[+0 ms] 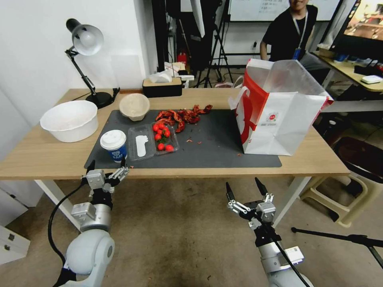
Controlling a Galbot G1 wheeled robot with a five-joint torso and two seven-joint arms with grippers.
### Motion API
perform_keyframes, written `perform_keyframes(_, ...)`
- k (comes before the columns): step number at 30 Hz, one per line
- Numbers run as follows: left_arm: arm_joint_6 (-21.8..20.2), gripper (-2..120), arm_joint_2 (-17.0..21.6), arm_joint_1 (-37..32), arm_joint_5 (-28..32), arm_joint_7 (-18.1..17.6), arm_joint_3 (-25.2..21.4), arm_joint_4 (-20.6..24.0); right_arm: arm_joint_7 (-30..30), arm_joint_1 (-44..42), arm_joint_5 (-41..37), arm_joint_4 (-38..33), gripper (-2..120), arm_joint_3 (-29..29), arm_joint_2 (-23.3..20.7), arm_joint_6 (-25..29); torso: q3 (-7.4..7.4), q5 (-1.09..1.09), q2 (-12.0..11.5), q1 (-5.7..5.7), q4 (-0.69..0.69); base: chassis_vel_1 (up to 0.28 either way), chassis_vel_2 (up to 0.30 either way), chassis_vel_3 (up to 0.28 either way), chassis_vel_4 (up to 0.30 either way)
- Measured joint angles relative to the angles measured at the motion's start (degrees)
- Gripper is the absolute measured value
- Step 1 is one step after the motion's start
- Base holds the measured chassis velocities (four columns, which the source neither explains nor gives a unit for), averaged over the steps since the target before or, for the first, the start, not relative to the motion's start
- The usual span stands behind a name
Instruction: Pick up the trash from the table and place it into the takeout bag.
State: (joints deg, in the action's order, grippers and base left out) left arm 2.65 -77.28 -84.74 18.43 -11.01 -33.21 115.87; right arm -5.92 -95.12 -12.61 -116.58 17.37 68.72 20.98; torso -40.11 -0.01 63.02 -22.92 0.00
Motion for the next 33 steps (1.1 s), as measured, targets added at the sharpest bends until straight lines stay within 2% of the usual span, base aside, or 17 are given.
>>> perform_keyframes(9,0.47,100,1.19,1.80,1.46,1.83,0.15,-1.73,-0.02,0.53,0.27,0.54,100,-0.44,0.40,-0.53,0.00,0.00,0.00,0.00,0.00,0.000,0.000,0.000,0.000)
perform_keyframes(11,0.82,100,2.23,3.21,2.26,3.92,0.84,-2.91,-0.17,0.20,0.70,0.58,100,-0.15,0.89,-0.52,0.00,0.00,0.00,0.00,-0.01,0.000,0.000,0.000,0.000)
perform_keyframes(13,0.90,100,2.67,3.85,2.39,4.14,0.93,-3.51,-0.30,0.05,0.89,0.59,100,-0.02,1.08,-0.51,0.00,0.00,0.00,0.00,0.00,0.000,0.000,0.000,0.000)
perform_keyframes(22,0.91,100,5.48,7.95,3.61,4.38,1.41,-8.05,-0.72,-0.97,1.67,0.59,100,0.36,1.53,-0.39,0.00,0.00,0.00,0.00,0.00,0.000,0.000,0.000,0.000)
perform_keyframes(33,0.03,98,6.58,11.12,4.07,3.61,2.44,-11.96,-1.23,-1.97,2.75,0.63,100,0.68,2.54,-0.39,0.01,0.00,0.00,0.00,0.00,0.000,0.000,0.000,0.000)
